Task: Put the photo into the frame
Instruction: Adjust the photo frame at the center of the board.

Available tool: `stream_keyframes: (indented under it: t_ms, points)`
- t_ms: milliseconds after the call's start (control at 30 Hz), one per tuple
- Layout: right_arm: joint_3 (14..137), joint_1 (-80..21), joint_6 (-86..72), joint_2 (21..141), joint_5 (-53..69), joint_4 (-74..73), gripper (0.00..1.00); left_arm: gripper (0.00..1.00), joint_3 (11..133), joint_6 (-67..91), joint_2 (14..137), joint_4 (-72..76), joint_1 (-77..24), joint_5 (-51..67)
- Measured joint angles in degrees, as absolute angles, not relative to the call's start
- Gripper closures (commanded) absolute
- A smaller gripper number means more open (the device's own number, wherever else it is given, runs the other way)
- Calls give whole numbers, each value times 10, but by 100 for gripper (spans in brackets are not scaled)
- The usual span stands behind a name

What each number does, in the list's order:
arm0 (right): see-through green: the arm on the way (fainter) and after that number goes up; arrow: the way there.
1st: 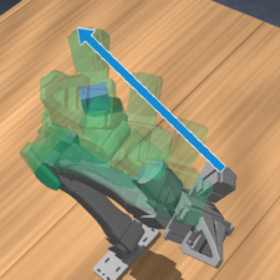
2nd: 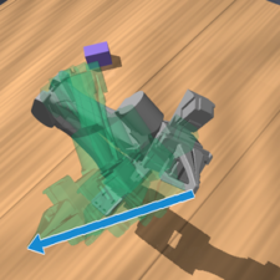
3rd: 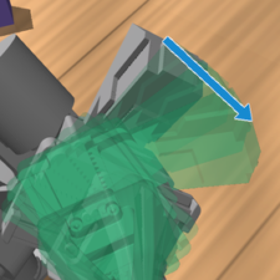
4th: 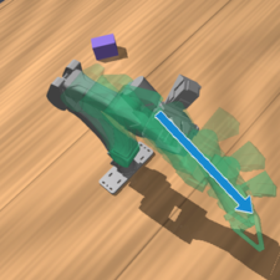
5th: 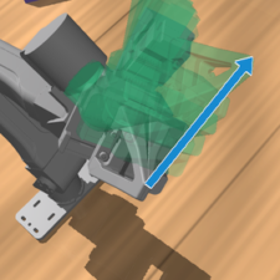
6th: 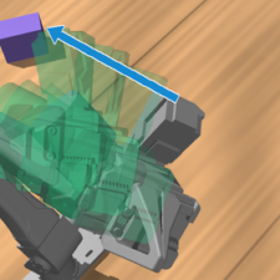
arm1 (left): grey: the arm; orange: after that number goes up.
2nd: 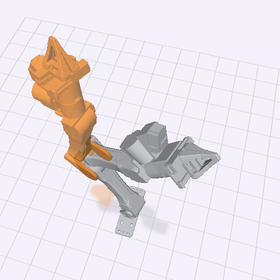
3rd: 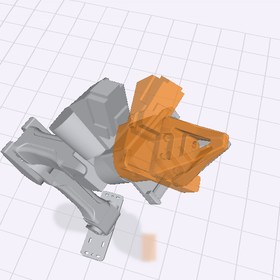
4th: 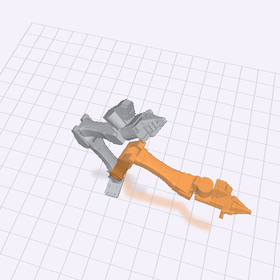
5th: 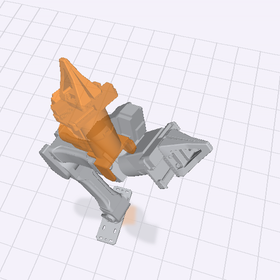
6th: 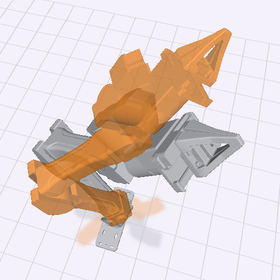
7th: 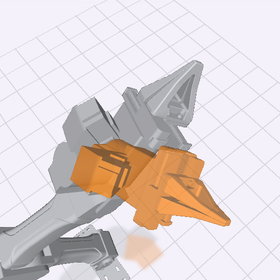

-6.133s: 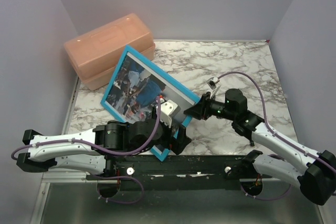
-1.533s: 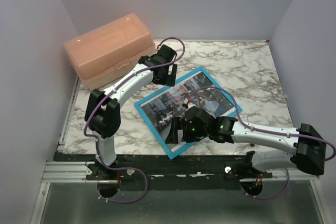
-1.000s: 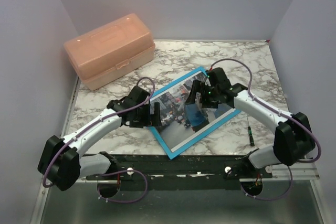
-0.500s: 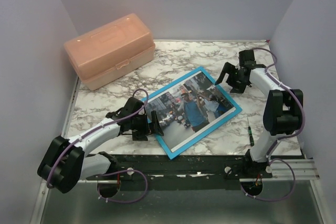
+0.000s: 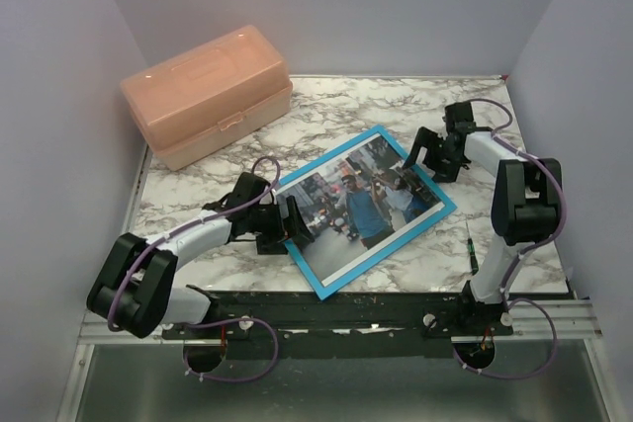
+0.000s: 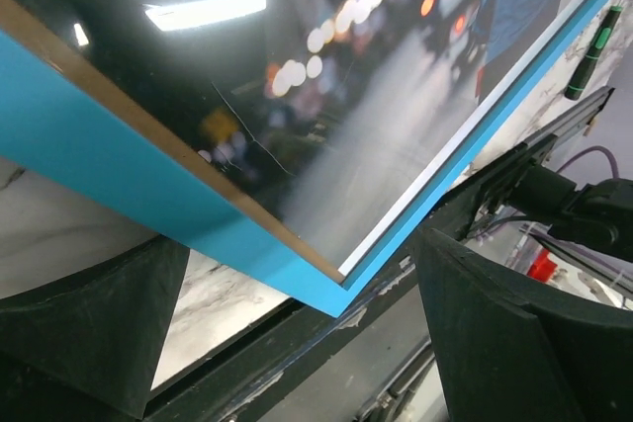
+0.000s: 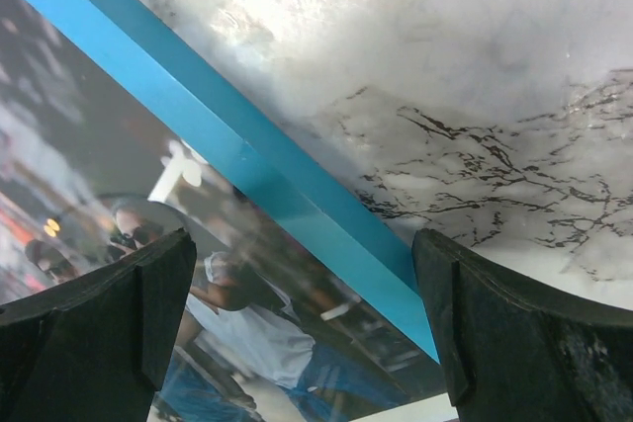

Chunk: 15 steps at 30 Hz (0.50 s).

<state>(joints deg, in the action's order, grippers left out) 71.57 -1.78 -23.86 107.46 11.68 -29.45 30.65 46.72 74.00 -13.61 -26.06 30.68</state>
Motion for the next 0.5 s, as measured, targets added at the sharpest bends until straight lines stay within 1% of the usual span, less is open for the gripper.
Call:
stream_keyframes:
  t_ms: [300,500]
  points:
    - [639,-12,-224,1027,117,-224,0,4,368,463,824,-158,-228,340]
    - [570,-4,-223,972,108,-201,0,4,452,435,886,-207,-208,312]
